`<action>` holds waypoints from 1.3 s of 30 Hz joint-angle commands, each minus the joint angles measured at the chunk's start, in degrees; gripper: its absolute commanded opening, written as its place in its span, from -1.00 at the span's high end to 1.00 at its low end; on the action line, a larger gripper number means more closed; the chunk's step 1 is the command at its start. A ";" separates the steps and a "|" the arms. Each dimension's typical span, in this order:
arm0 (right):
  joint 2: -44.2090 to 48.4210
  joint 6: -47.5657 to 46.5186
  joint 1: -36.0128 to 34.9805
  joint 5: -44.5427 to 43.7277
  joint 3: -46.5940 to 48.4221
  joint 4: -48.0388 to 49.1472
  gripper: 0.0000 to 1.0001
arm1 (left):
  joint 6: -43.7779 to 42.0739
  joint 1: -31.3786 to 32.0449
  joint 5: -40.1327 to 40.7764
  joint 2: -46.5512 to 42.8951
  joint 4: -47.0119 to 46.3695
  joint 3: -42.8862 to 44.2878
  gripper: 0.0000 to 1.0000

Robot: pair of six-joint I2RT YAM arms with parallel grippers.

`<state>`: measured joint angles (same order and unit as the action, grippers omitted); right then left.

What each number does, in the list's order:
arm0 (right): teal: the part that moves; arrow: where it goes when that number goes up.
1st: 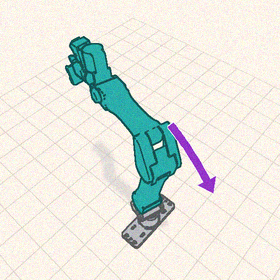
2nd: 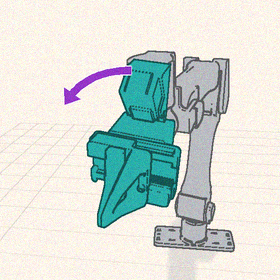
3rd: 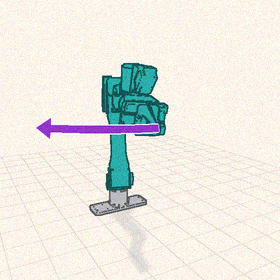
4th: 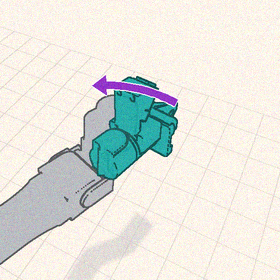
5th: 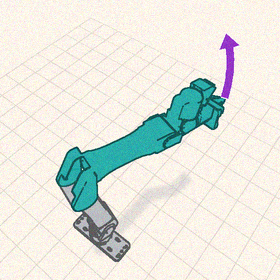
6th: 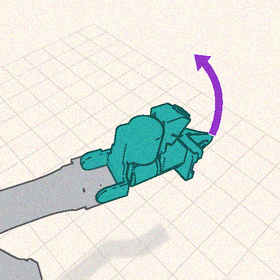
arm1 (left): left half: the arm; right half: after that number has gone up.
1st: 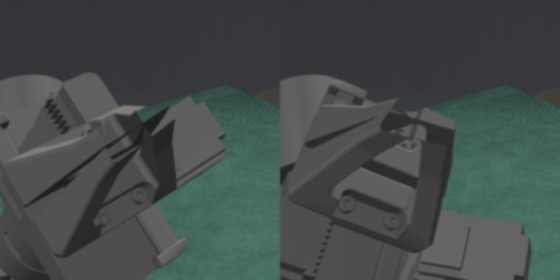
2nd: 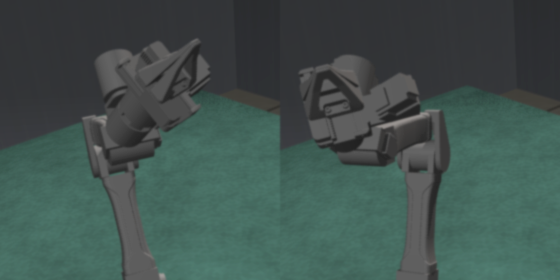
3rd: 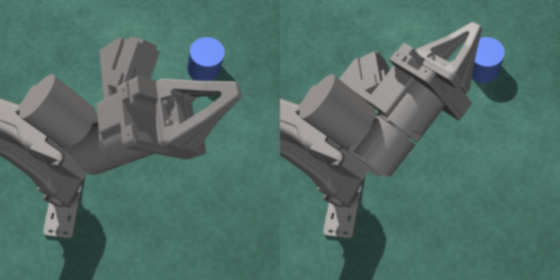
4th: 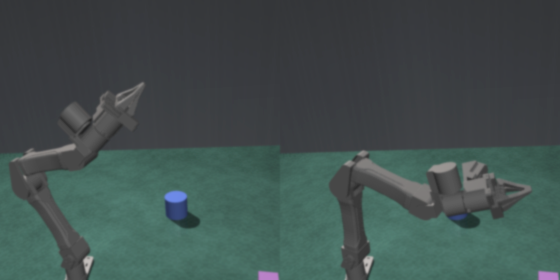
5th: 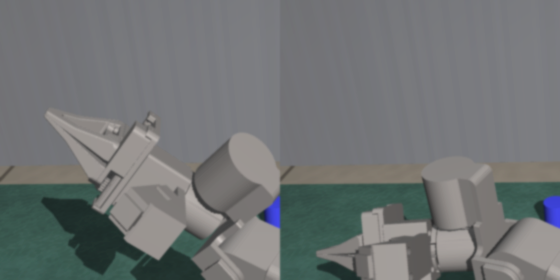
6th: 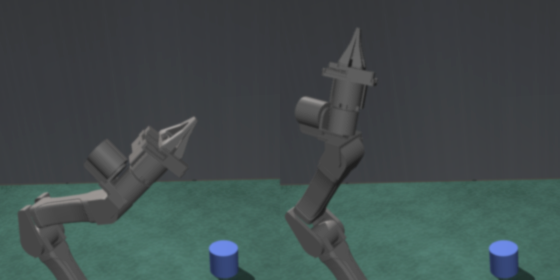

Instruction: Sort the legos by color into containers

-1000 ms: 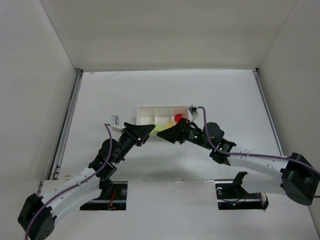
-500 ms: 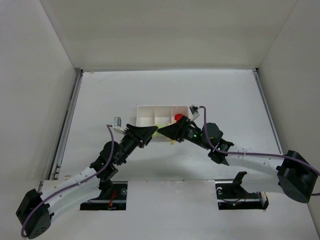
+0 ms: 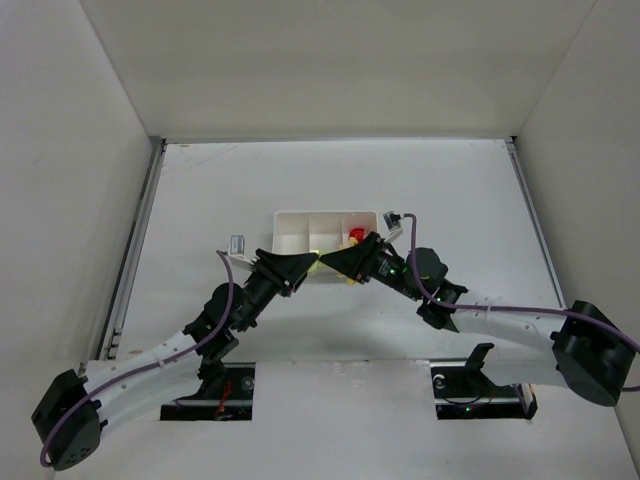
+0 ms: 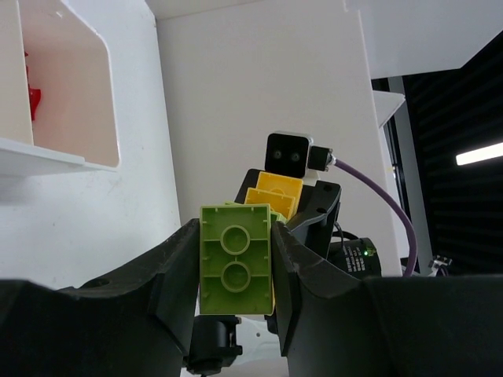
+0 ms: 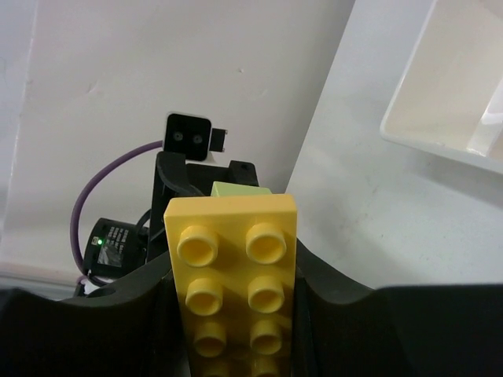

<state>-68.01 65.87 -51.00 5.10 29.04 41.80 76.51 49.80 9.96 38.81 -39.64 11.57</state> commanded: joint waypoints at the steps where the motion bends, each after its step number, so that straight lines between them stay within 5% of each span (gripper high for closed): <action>1: -0.28 0.23 0.16 -1.68 -0.21 5.22 0.34 | -1.36 0.69 -0.20 -0.75 -4.13 -0.32 0.61; 14: 3.14 0.05 3.14 -0.01 -3.11 4.60 0.34 | -6.36 -7.30 -1.08 -1.99 2.62 1.87 0.62; 21: 2.71 -0.04 4.38 1.14 -4.51 4.60 0.34 | -17.78 -14.33 2.07 7.76 21.95 12.23 0.61; 29: 1.65 -1.00 4.38 1.31 -4.69 4.60 0.33 | -29.13 -14.34 7.97 19.45 26.01 21.20 0.52; 35: 1.21 -2.06 4.55 1.75 -4.87 3.64 0.33 | -31.86 -13.64 9.03 24.21 27.86 24.64 -0.06; 39: 0.33 -1.97 4.55 2.80 -4.78 3.37 0.32 | -31.86 -12.67 7.89 19.30 28.65 24.99 -0.17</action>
<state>-67.16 64.71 -46.85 6.50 24.45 42.44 46.61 36.27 17.26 62.50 -11.03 33.58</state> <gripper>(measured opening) 0.431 0.582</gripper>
